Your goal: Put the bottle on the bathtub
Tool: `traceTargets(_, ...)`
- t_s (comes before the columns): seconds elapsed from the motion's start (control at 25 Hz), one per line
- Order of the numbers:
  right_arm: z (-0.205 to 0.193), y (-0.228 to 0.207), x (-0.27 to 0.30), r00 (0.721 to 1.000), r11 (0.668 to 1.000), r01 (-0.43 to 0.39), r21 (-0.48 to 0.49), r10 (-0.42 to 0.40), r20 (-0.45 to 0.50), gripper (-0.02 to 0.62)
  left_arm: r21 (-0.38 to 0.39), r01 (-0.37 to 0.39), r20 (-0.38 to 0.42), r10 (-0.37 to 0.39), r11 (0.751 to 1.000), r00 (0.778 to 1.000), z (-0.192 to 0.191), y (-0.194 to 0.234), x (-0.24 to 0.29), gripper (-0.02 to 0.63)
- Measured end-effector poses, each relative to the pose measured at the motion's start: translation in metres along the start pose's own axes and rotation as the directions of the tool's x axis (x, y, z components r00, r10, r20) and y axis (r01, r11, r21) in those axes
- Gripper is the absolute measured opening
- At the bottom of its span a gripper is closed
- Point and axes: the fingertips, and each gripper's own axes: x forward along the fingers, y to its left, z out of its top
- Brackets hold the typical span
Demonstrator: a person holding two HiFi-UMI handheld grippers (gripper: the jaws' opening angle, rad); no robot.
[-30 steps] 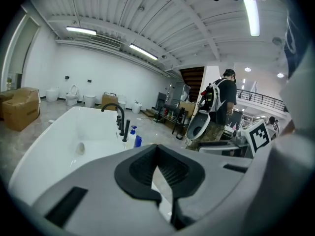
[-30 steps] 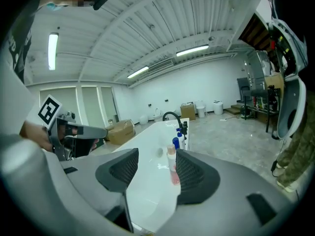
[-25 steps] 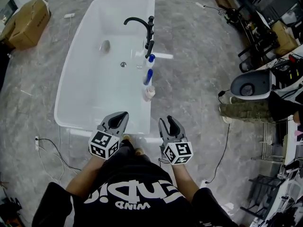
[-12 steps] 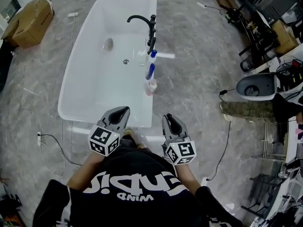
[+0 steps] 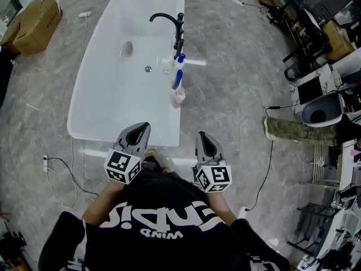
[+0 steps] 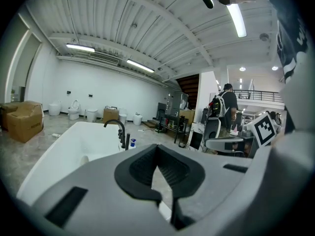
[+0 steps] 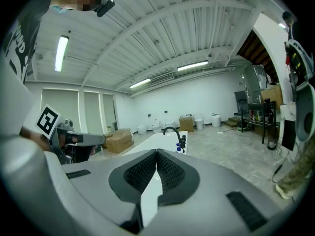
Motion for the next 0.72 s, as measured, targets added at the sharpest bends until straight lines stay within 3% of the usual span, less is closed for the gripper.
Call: traceTargets(0.72, 0.002, -0.023, -0.004, 0.999, 0.999, 0.048, -0.025, -0.048, -0.002, 0.023, -0.018, -0.059, 0.019, 0.059, 0.998, 0.998, 0.007, 0.012, 0.004, 0.008)
